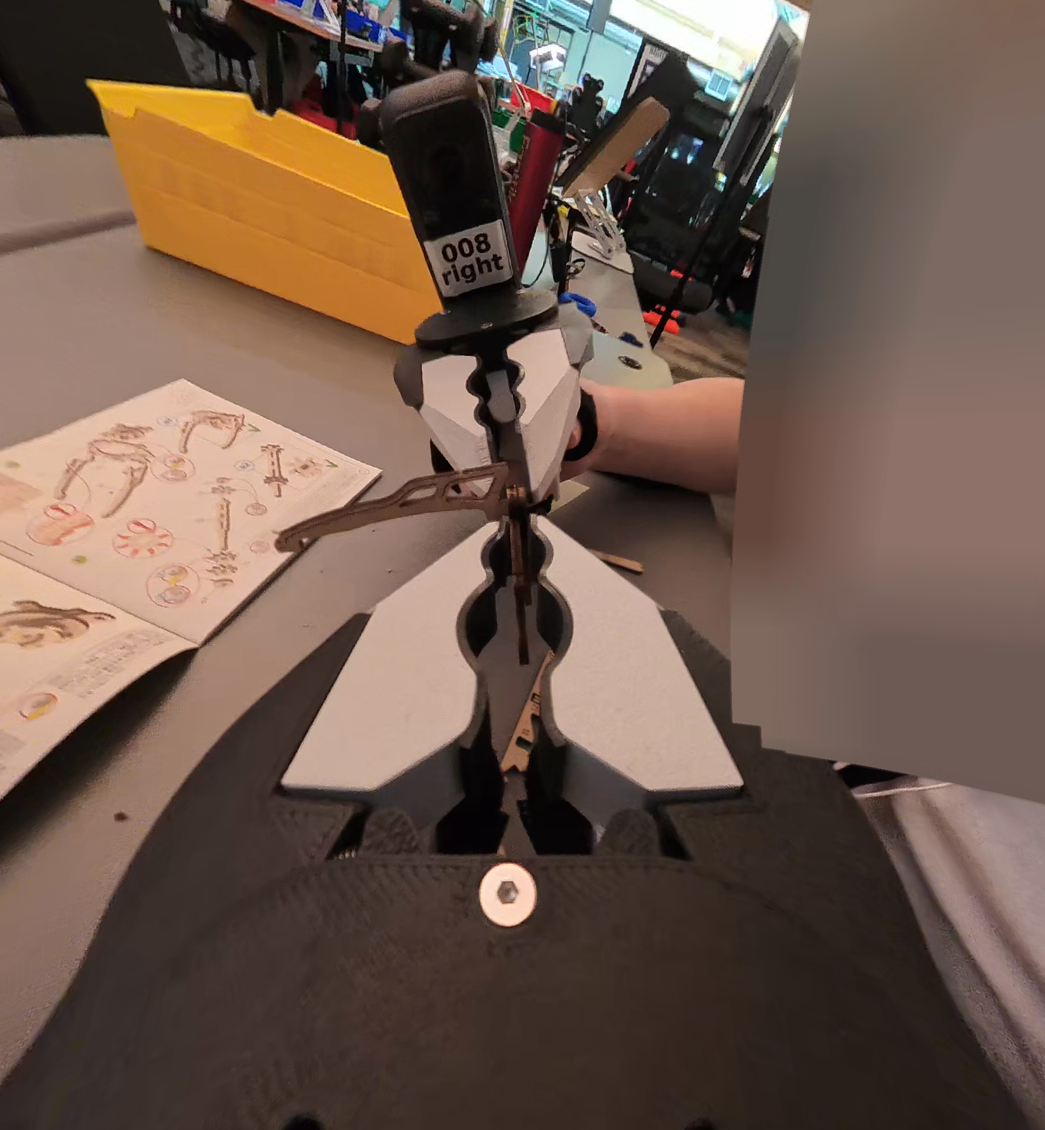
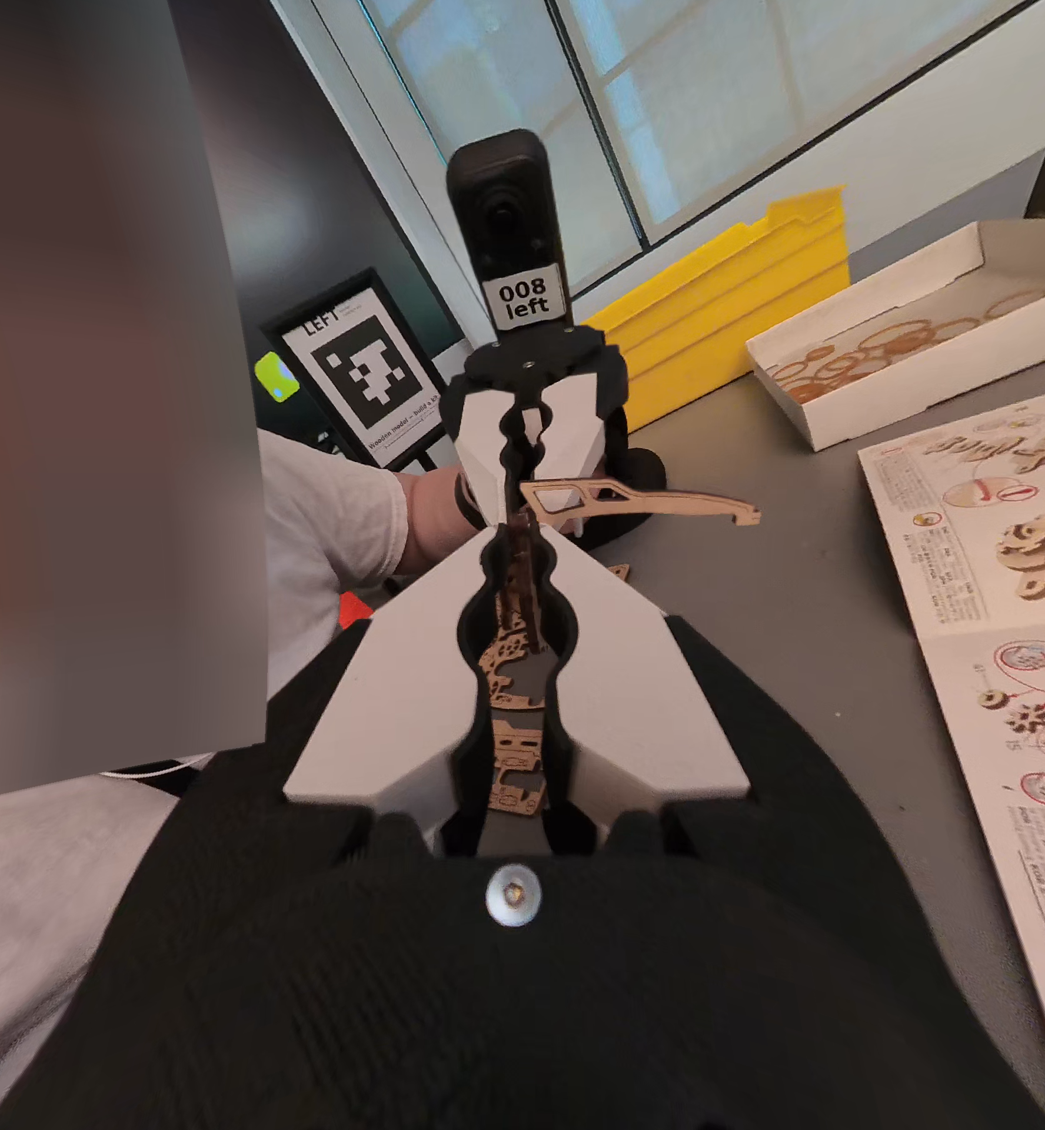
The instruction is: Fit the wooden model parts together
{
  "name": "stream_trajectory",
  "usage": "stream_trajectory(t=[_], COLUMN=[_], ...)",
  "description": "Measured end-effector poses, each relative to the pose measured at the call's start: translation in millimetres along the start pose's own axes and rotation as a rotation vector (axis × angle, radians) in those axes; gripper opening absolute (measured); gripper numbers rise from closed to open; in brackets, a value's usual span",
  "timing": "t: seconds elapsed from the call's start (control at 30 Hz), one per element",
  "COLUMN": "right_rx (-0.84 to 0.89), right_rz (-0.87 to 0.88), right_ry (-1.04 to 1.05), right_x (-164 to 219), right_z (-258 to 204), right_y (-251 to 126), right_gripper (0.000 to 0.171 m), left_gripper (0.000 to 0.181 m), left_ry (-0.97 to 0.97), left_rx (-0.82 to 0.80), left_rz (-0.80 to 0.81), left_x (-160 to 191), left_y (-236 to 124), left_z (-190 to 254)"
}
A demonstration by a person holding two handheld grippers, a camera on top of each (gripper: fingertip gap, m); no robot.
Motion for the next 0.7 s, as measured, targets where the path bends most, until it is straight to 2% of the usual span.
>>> stream_trajectory(t=[0.23, 0.53, 0.7], right_rx=[0.033, 0.085, 0.114], right_rz=[-0.012, -0.026, -0.102], right_ry=[0.01, -0.029, -0.086], right_x=[0.3, -0.8, 5.5], right_z=[2.3, 2.8, 1.3], right_y=[0.4, -2.9, 3.3], right_gripper=[0.003, 0.003, 0.003], left_gripper=[0.003, 0.004, 0.003], left_ry=[-0.117, -0.021, 0.026], left_rx=[0.033, -0.049, -0.062], left_rz=[0.025, 0.026, -0.002], left_x=[2.8, 1.6, 2.9], left_y=[-0.9, -2.8, -0.3], left_z=[-7.3, -6.8, -4.4])
Point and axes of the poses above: each gripper's, where its closed fingertips meet, y out along the fingers, x out of its underside, z = x × y across the jaws, the point moved 9 cm from there along -y, back along the fingers, and after that the axes turned 1 degree about x, right-handed, at the moved point
